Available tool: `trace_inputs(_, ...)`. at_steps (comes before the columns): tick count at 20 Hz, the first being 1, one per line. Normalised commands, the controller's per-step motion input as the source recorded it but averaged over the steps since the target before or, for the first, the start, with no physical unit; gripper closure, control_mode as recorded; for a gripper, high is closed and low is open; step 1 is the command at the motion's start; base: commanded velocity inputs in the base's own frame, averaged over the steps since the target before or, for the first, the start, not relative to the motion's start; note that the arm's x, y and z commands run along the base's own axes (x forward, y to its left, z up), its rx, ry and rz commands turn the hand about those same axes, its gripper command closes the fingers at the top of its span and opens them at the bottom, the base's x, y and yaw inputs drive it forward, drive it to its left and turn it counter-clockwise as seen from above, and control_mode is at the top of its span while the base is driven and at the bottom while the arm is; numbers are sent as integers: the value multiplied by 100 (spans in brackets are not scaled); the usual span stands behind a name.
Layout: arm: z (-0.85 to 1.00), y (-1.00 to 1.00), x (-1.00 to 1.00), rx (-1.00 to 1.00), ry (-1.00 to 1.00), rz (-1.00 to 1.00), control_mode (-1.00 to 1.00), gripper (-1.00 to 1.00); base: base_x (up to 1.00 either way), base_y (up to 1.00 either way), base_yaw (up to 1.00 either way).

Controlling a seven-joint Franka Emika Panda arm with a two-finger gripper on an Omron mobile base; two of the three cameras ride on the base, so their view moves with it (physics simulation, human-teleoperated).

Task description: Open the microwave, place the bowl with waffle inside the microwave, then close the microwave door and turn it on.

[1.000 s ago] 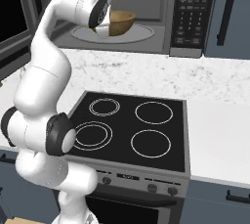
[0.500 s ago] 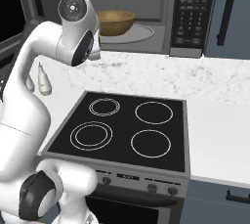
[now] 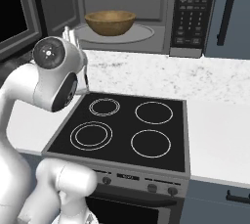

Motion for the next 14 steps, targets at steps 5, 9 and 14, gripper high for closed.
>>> trace_inputs(5, -80, -1, -49, -12, 8, -4, -100, -100, 0, 0, 0)
trace_inputs(9, -70, 0, -1, -18, 6, -11, -100, -100, 0, 0, 0)
trace_inputs(14, -51, -1, 1, -19, 1, -14, -100, -100, 0, 0, 0)
